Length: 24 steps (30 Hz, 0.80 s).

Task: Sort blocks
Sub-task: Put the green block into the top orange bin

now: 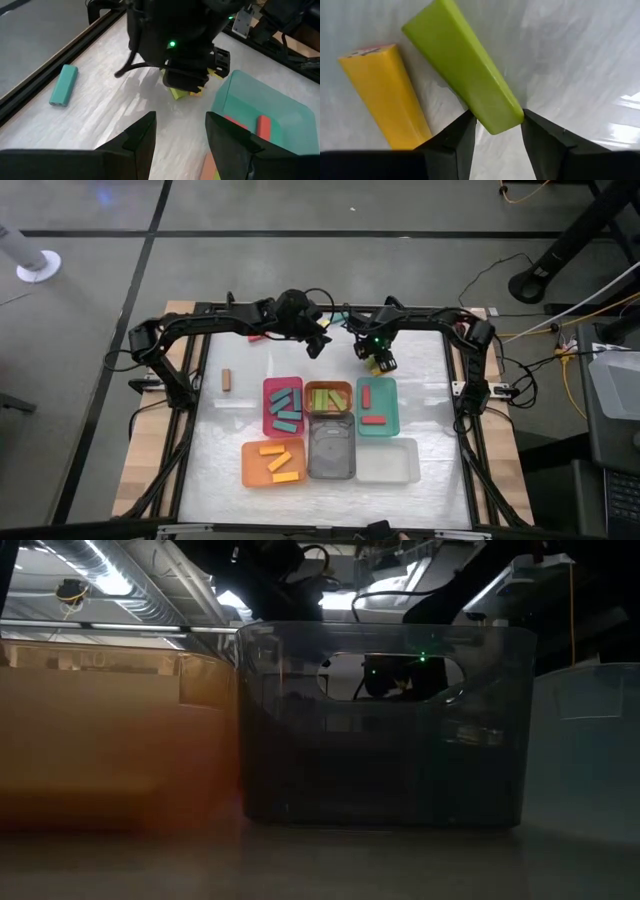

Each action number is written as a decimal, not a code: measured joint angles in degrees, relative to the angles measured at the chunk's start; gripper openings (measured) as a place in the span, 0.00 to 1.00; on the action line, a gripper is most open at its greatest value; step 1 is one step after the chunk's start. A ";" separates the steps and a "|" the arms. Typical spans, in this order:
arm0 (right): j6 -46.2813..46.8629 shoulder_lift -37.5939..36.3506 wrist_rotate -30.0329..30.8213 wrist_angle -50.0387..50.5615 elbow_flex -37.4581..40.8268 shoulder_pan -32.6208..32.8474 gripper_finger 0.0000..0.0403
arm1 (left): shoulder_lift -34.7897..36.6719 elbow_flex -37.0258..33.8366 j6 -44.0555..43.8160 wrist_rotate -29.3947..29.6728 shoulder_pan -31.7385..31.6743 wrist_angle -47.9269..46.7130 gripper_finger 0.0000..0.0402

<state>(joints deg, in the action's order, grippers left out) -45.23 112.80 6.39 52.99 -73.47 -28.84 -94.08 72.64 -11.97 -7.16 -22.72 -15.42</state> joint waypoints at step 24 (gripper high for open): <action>-4.98 0.28 6.60 -0.45 0.11 4.76 0.39 | -0.04 -0.04 -0.01 0.00 0.00 -2.24 0.39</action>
<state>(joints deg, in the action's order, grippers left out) -50.20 113.08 12.99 52.54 -73.36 -24.08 -94.13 72.60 -11.98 -7.16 -22.72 -17.66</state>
